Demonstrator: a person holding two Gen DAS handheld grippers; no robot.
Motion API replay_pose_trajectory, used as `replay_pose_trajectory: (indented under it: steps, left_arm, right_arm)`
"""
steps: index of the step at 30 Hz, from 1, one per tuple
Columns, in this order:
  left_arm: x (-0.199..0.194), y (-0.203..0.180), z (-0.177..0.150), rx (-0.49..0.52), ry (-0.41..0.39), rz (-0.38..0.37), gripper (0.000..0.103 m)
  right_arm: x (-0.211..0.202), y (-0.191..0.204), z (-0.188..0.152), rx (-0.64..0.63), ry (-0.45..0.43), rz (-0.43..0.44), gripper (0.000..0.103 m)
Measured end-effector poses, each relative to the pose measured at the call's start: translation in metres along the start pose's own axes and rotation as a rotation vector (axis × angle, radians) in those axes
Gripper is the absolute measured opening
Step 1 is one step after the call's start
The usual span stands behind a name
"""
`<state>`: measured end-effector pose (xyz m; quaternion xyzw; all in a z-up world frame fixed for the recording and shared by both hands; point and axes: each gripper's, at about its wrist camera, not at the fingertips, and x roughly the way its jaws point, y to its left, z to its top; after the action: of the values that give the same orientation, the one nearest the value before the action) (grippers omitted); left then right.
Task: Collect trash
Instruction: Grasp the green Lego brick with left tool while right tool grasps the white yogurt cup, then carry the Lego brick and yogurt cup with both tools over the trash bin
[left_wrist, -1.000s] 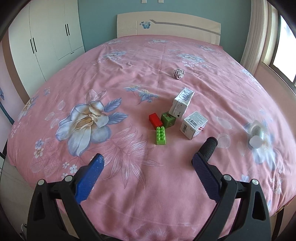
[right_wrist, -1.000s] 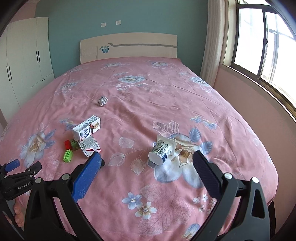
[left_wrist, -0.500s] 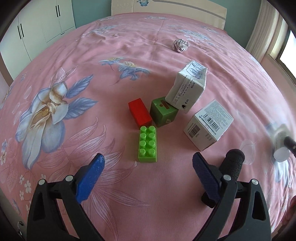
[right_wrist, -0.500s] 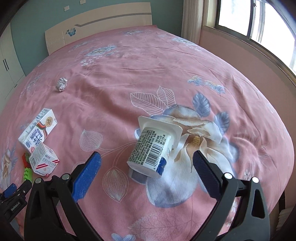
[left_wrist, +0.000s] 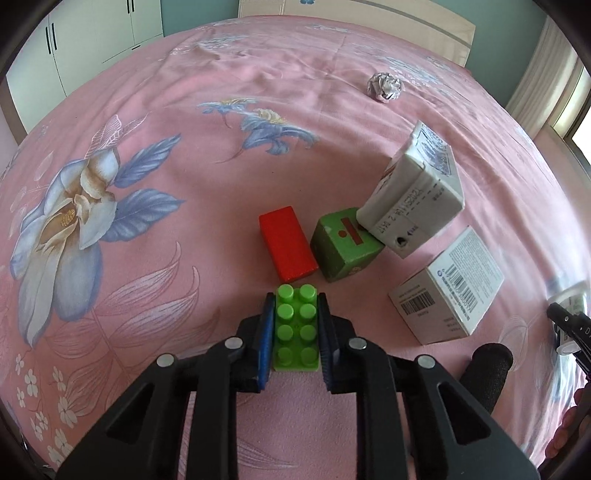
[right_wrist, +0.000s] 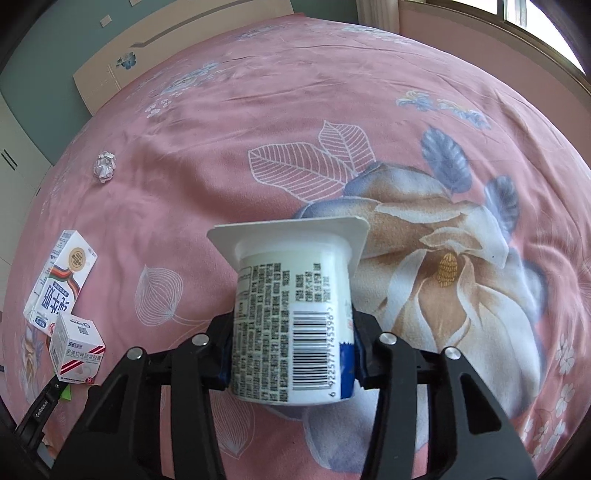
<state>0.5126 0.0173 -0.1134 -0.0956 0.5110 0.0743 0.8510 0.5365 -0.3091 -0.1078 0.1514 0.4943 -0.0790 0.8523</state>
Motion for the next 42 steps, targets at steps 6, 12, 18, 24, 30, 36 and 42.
replay_pose_trajectory:
  steps: [6,12,18,24,30,36,42]
  left_arm:
    - [-0.014,0.009,-0.004,0.0,0.008,-0.011,0.024]
    - [-0.05,0.019,-0.007,0.005,-0.021,-0.009,0.024]
    - [-0.111,0.021,-0.01,0.081,-0.091,-0.011,0.024]
    - [-0.188,0.028,-0.013,0.135,-0.181,-0.016,0.024]
    - [-0.274,0.027,-0.027,0.2,-0.284,-0.037,0.024]
    - [-0.349,0.025,-0.056,0.274,-0.386,-0.05,0.024]
    - [-0.4,0.029,-0.085,0.312,-0.434,-0.091,0.024]
  right_arm:
    - [-0.021,0.001,-0.005,-0.05,-0.016,-0.004,0.048]
    - [-0.066,0.009,-0.011,-0.113,-0.071,-0.006,0.048]
    - [-0.128,0.019,-0.018,-0.18,-0.132,0.025,0.048]
    - [-0.202,0.032,-0.034,-0.267,-0.213,0.037,0.048]
    - [-0.286,0.045,-0.058,-0.359,-0.306,0.068,0.048]
    - [-0.361,0.052,-0.091,-0.459,-0.379,0.104,0.048]
    - [-0.414,0.05,-0.127,-0.519,-0.409,0.153,0.048]
